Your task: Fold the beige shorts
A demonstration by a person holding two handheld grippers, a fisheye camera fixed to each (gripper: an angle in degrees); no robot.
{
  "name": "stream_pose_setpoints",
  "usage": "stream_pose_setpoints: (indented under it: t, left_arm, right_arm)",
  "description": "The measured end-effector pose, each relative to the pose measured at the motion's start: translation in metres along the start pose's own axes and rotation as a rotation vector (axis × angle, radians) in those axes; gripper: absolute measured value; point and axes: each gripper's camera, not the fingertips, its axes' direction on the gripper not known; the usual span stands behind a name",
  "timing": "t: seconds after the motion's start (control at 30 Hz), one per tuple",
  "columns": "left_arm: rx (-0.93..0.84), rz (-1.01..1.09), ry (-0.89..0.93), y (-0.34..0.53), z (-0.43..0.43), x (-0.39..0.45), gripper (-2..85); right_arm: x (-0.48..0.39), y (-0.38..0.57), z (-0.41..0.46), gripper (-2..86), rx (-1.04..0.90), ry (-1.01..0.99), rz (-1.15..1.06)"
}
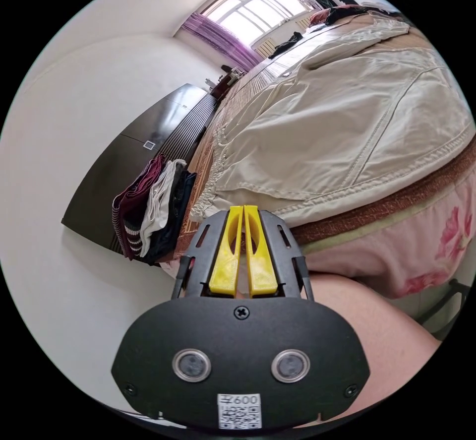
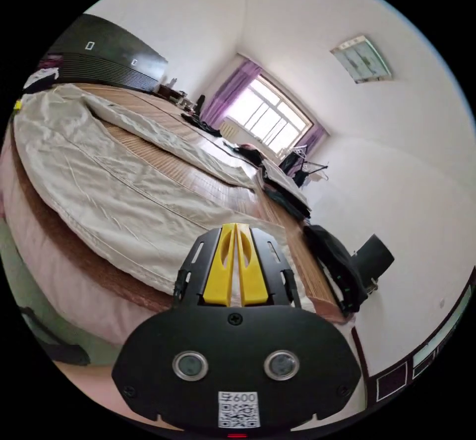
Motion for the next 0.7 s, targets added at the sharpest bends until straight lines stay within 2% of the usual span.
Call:
stream_pose_setpoints:
  t: [0.07, 0.17, 0.23, 0.3, 0.33, 0.4, 0.43, 0.47, 0.57, 0.6, 0.63, 0.7]
  left_arm:
    - [0.005, -0.001, -0.001, -0.01, -0.005, -0.009, 0.9]
    - [0.01, -0.075, 0.026, -0.025, -0.014, -0.032, 0.8]
    - [0.057, -0.107, 0.012, -0.036, -0.026, -0.05, 0.8]
    - [0.125, -0.229, -0.011, -0.05, -0.043, -0.078, 0.8]
    - [0.182, -0.319, 0.055, -0.06, -0.051, -0.099, 0.8]
    - [0.284, -0.324, 0.253, -0.081, -0.054, -0.125, 0.8]
    - [0.265, -0.271, 0.372, -0.103, -0.045, -0.134, 0.8]
    - [0.159, -0.226, 0.428, -0.128, -0.027, -0.137, 0.8]
    - [-0.097, -0.199, 0.494, -0.16, 0.033, -0.125, 0.8]
    - [-0.122, -0.215, 0.531, -0.16, 0.043, -0.123, 0.8]
    - [-0.024, -0.313, 0.56, -0.151, 0.046, -0.13, 0.7]
    - [-0.008, -0.377, 0.614, -0.149, 0.05, -0.138, 0.7]
  right_arm:
    - [-0.029, -0.022, -0.012, -0.8, 0.059, -0.406, 0.144]
    - [-0.089, -0.056, -0.016, -0.8, 0.126, -0.873, 0.129]
    - [-0.135, -0.084, -0.018, -0.8, 0.124, -1.001, 0.013]
    - [-0.178, -0.112, -0.014, -0.8, 0.076, -1.089, -0.116]
    - [-0.203, -0.13, -0.007, -0.8, 0.052, -1.13, -0.167]
    - [-0.234, -0.156, 0.008, -0.8, 0.051, -1.192, -0.216]
    - [-0.253, -0.173, 0.023, -0.8, 0.035, -1.216, -0.229]
    - [-0.273, -0.191, 0.042, -0.8, -0.002, -1.233, -0.235]
    - [-0.319, -0.227, 0.099, -0.8, -0.128, -1.271, -0.181]
    - [-0.327, -0.231, 0.11, -0.8, -0.141, -1.285, -0.173]
    - [-0.341, -0.238, 0.126, -0.8, -0.149, -1.32, -0.168]
    - [-0.36, -0.244, 0.146, -0.8, -0.13, -1.385, -0.199]
